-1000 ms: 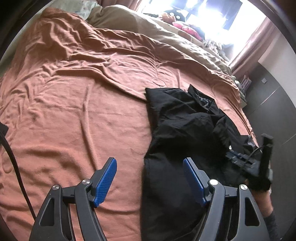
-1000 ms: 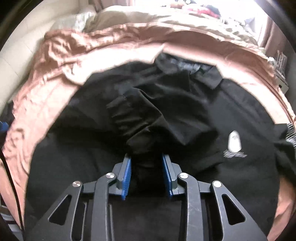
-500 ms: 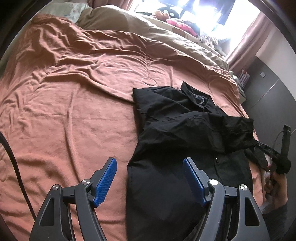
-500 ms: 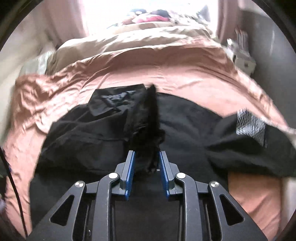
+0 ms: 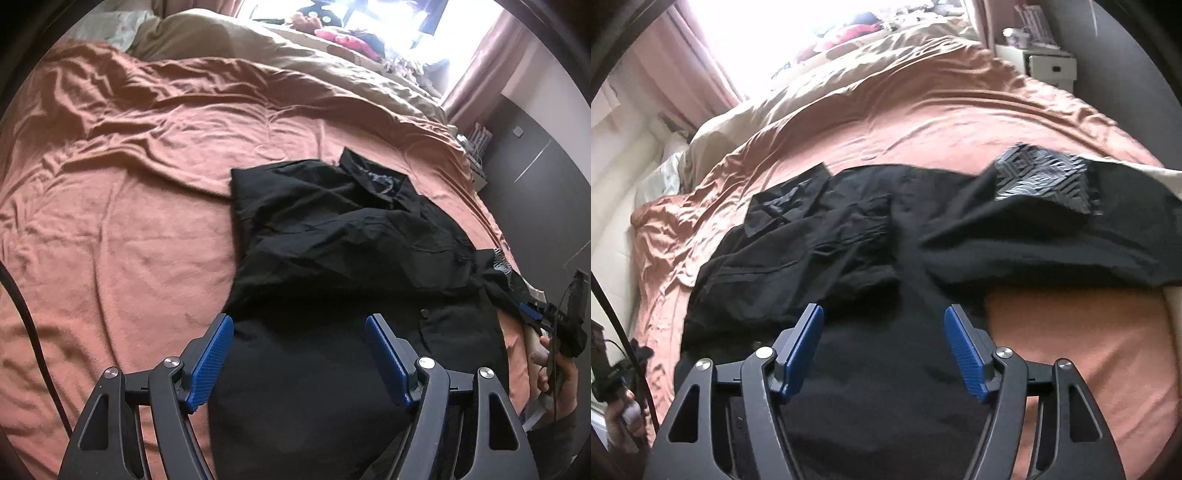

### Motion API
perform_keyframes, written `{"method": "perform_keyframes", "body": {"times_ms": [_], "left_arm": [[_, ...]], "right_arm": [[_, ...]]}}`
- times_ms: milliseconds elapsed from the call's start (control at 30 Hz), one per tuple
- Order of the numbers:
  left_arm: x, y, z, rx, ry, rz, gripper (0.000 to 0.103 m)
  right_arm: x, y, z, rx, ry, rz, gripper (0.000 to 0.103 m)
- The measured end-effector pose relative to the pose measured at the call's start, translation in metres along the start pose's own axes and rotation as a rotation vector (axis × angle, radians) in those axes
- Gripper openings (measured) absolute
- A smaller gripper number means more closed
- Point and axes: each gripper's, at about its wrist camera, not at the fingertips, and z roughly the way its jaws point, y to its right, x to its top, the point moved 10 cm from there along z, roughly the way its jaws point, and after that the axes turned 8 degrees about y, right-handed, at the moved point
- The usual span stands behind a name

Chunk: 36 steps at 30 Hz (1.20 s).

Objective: Fold large clothes
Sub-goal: 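Move the right tool to the patterned-cuff sleeve and grasp it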

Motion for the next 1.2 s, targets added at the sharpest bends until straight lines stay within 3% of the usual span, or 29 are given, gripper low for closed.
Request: {"method": "perform_keyframes", "body": {"times_ms": [133,200,233,733,1033,1200], "left_arm": [[0.005,0.025,-0.005,-0.010,0.018,0.035,0.075],[0.007,0.038,-0.006,-0.011,0.025,0.058,0.075],[0.008,0.047,-0.007,-0.015,0.028,0.074,0.075],[0.002,0.210,0.005,-0.161,0.041,0.237,0.075],[-0.002,0.297,0.037,-0.210,0.038,0.292,0.075],[-0.009,0.331,0.064,-0.225,0.006,0.314,0.064]], "right_arm": [[-0.003,0.019,-0.030,-0.043,0.038,-0.035,0.068],[-0.004,0.029,-0.044,-0.069,0.061,-0.036,0.084],[-0.005,0.037,-0.052,-0.091,0.081,-0.026,0.085],[-0.025,0.157,-0.142,-0.170,0.172,0.155,0.085],[-0.038,0.223,-0.160,-0.183,0.191,0.299,0.085],[-0.042,0.253,-0.156,-0.170,0.198,0.368,0.084]]}}
